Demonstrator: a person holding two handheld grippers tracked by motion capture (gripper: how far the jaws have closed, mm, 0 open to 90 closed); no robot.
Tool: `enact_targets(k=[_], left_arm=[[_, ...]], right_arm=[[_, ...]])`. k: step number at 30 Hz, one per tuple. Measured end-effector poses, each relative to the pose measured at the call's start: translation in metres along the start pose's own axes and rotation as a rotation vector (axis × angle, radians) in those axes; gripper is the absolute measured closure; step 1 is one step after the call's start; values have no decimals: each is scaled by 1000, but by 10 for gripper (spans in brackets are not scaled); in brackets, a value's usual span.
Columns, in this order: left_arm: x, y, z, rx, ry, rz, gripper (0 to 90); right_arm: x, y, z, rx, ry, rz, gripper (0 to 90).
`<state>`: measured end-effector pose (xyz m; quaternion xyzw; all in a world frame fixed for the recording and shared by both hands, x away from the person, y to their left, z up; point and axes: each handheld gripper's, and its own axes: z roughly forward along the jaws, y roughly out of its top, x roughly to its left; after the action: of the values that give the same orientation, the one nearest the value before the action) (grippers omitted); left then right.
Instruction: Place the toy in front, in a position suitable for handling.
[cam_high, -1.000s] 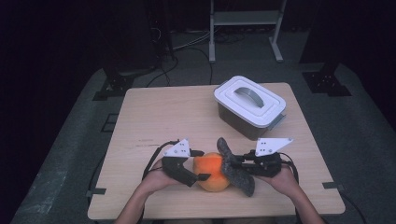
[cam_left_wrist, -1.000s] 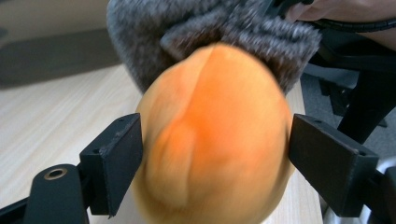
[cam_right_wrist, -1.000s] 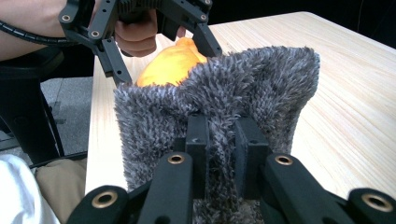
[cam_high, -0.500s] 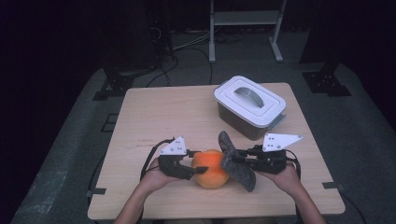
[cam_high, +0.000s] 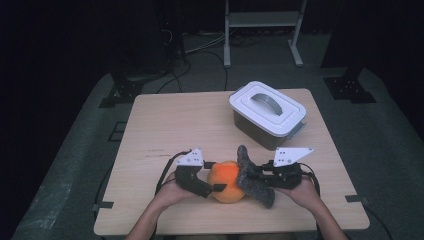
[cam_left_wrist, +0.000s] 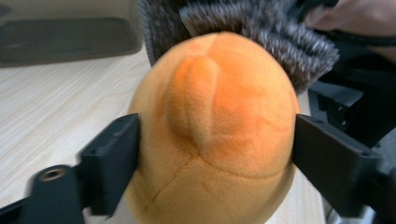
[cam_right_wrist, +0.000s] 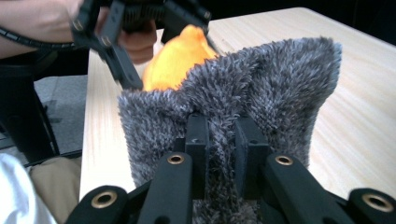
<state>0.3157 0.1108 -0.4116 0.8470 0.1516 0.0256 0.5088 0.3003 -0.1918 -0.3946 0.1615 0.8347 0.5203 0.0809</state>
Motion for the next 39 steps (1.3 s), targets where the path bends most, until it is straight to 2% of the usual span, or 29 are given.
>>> enact_targets(k=[2,4,6,9,11,14,16,19,21,23,25,27,29,32,37,39], left_arm=[[-6,3,-1,1,7,45,349],[-11,5,1,16,6,97,387],[-12,6,0,30,15,119,403],[-8,4,-2,35,5,110,413],[-7,2,-3,27,1,96,413],[-8,2,-1,24,-7,100,404],[-8,3,-1,25,-14,98,376],[-8,2,0,28,-17,96,308],[-6,2,0,19,-21,65,238],[-5,2,1,8,-26,54,222],[-8,2,2,9,-34,79,261],[-13,2,3,16,-48,131,317],[-16,3,3,32,-53,167,335],[-15,1,2,34,-63,177,355],[-16,1,3,34,-70,185,354],[-16,2,3,37,-80,182,320]], right_arm=[[2,5,-3,-38,8,0,773],[4,9,-4,-74,26,-3,773],[6,10,-3,-54,24,-19,772],[2,4,0,-43,34,-3,771],[-3,-1,-1,-20,20,7,771],[-6,-2,-6,-21,2,23,771],[-3,1,-7,-44,7,20,771],[1,3,-2,-34,18,-6,771],[-1,0,0,-29,27,11,771],[-2,-1,-1,-25,25,18,772],[2,3,-3,-38,24,5,772],[6,8,-2,-62,47,-9,772],[9,10,1,-44,56,-26,772],[5,6,2,-37,79,-16,772],[-3,-2,-5,0,52,5,772],[-3,-3,-5,-2,56,14,773]])
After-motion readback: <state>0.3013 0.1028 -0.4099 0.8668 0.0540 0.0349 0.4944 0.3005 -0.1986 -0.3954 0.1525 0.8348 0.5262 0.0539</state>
